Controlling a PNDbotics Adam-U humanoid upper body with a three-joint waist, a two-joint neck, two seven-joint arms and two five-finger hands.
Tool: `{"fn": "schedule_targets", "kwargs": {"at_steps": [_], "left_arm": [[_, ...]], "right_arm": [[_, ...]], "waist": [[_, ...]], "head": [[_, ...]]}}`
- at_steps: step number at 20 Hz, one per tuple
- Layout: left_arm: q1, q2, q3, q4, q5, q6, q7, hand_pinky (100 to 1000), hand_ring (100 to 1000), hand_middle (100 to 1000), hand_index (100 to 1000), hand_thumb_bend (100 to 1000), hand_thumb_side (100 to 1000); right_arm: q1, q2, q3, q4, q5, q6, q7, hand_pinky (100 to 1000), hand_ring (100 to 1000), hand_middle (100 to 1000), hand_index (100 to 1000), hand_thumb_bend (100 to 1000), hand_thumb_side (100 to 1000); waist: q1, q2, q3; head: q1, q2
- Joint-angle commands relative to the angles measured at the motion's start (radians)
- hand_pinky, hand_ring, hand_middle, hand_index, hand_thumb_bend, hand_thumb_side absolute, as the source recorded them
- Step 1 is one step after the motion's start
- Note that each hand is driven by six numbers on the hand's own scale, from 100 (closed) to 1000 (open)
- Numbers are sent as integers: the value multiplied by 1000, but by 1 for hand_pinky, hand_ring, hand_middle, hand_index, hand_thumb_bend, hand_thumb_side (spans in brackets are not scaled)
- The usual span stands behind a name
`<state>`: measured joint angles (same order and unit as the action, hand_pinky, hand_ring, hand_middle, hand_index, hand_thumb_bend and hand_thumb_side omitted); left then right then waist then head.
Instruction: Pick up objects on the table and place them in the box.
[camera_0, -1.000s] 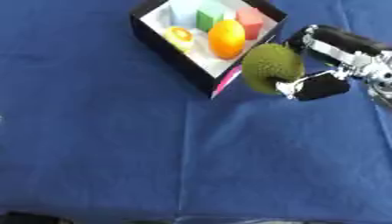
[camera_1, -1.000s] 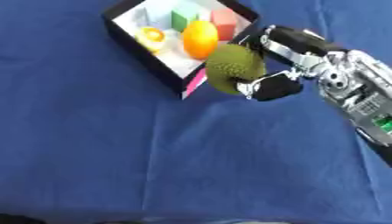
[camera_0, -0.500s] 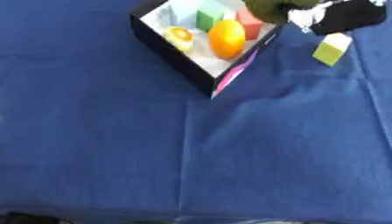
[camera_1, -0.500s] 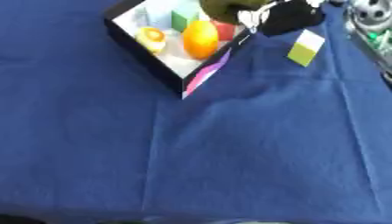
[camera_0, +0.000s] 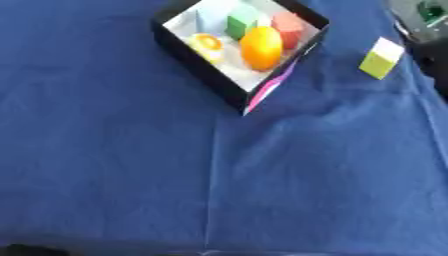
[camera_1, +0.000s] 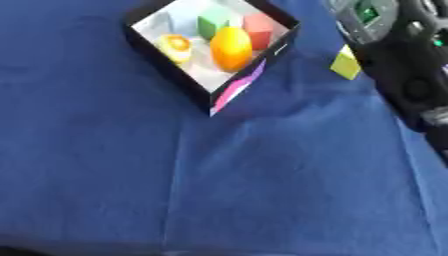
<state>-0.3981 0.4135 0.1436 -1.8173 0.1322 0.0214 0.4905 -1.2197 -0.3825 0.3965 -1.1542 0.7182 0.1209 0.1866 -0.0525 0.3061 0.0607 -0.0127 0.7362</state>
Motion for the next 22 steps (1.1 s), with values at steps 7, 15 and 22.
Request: {"fn": "schedule_targets", "kwargs": {"at_steps": [7, 15, 22], "left_arm": [[-17, 10, -3, -21, 0, -4, -4, 678, 749, 711, 781, 100, 599], [-10, 16, -2, -16, -6, -1, -14, 677, 749, 709, 780, 100, 594], [2, 26, 4, -13, -6, 1, -11, 677, 749, 709, 781, 100, 595]], "right_arm": [[-20, 70, -62, 202, 132, -114, 30, 905, 823, 792, 930, 227, 353], [-22, 38, -80, 152, 53, -122, 194, 988, 898, 892, 1000, 100, 299], [10, -67, -89, 19, -118, -91, 216, 1000, 930, 849, 940, 100, 207]], "waist": [[2, -46, 0], [1, -51, -10], [-6, -58, -27]], "head": [[-8, -12], [0, -9], [18, 1]]}}
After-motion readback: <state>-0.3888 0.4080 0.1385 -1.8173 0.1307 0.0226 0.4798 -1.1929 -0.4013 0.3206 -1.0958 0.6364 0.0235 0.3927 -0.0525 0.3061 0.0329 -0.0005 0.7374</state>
